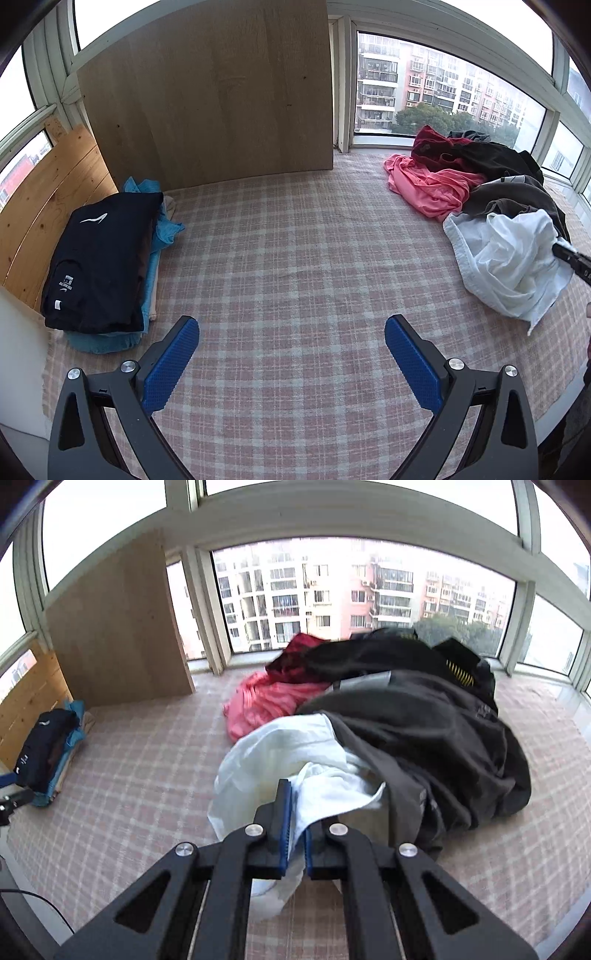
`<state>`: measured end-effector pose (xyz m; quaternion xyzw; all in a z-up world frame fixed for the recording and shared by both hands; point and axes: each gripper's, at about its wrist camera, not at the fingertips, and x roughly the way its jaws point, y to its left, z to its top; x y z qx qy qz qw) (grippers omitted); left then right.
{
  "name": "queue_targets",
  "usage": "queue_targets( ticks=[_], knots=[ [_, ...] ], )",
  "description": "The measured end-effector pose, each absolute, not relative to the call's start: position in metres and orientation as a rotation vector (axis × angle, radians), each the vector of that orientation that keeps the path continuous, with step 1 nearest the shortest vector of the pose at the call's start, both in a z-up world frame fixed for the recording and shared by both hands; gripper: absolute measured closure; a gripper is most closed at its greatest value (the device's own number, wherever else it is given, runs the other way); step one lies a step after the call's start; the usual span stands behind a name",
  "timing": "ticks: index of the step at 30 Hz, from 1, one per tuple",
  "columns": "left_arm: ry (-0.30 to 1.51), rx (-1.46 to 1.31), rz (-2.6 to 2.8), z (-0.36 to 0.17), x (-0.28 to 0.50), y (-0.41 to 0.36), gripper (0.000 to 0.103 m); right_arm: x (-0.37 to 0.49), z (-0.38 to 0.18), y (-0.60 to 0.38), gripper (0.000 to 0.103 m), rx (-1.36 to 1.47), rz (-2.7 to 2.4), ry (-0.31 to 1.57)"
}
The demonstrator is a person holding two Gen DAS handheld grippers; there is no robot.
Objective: Fold clothes
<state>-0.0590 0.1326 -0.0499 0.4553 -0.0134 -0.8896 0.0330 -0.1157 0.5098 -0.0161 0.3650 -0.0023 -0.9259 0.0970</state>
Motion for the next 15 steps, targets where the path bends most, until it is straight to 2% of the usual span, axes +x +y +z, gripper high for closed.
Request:
queue_targets(
  ticks=[3, 10, 13, 15],
  knots=[
    [-0.055, 1.388, -2.755, -0.045, -0.059, 0.132, 0.002, -0.131, 0.044, 0.503, 0.097, 0.924, -2.813, 0.043],
    [-0.108, 1.298, -2.815, -0.02, -0.05, 0.124, 0.002, -0.136, 0.197, 0.447, 0.103, 0.437, -2.938, 0.291],
    [-0.095, 1.259, -2.841, -0.008, -0.044, 0.116, 0.002, -0.164, 0.239, 0.431, 0.103, 0.648, -2.817, 0.225],
    [-0.092, 1.23, -2.862, -0.002, -0.038, 0.112, 0.002, -0.195, 0.223, 0.426, 0.101, 0.957, -2.681, 0.185]
  ],
)
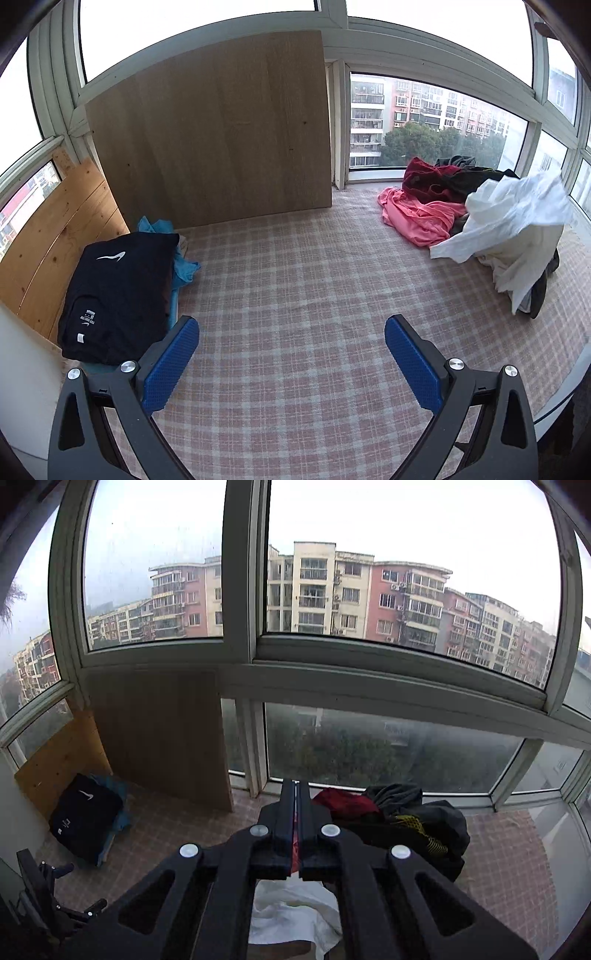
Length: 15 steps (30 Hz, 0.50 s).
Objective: Fold clothes
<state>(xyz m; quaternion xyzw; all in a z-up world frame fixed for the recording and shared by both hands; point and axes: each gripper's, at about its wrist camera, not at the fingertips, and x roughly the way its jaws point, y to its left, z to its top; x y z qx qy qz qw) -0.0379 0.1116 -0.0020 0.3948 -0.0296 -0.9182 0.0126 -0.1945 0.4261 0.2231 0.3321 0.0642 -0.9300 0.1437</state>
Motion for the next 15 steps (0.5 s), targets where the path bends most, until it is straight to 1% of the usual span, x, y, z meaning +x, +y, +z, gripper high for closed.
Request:
queue_targets(
  ticks=[2, 4, 5, 9, 13, 15],
  knots=[
    [-0.093, 1.205, -2.879, 0.001, -0.03, 0.107, 0.002, -0.2, 0.186, 0.427, 0.095, 1.104, -2.651, 0.196],
    [-0.102, 1.195, -2.879, -0.001, -0.023, 0.101, 0.001, -0.194, 0.131, 0.428, 0.064, 1.218, -2.586, 0.238],
    [-0.108, 1.196, -2.871, -0.003, -0.021, 0.097, 0.001, -0.186, 0.101, 0.433, 0.06, 1.279, -2.554, 0.242],
    [-0.094, 1.281, -2.831, -0.023, -0.024, 0.088, 0.001, -0.157, -0.024, 0.451, 0.059, 1.577, -2.401, 0.235],
    [-0.052, 1.412, -2.849, -0.049, -0.041, 0.097, 0.001, -0.143, -0.1, 0.481, 0.059, 1.674, -2.457, 0.192],
    [-0.087, 1.469, -2.873, -0.064, -0.057, 0.118, 0.001, -0.141, -0.111, 0.49, 0.059, 1.668, -2.488, 0.178]
  ],
)
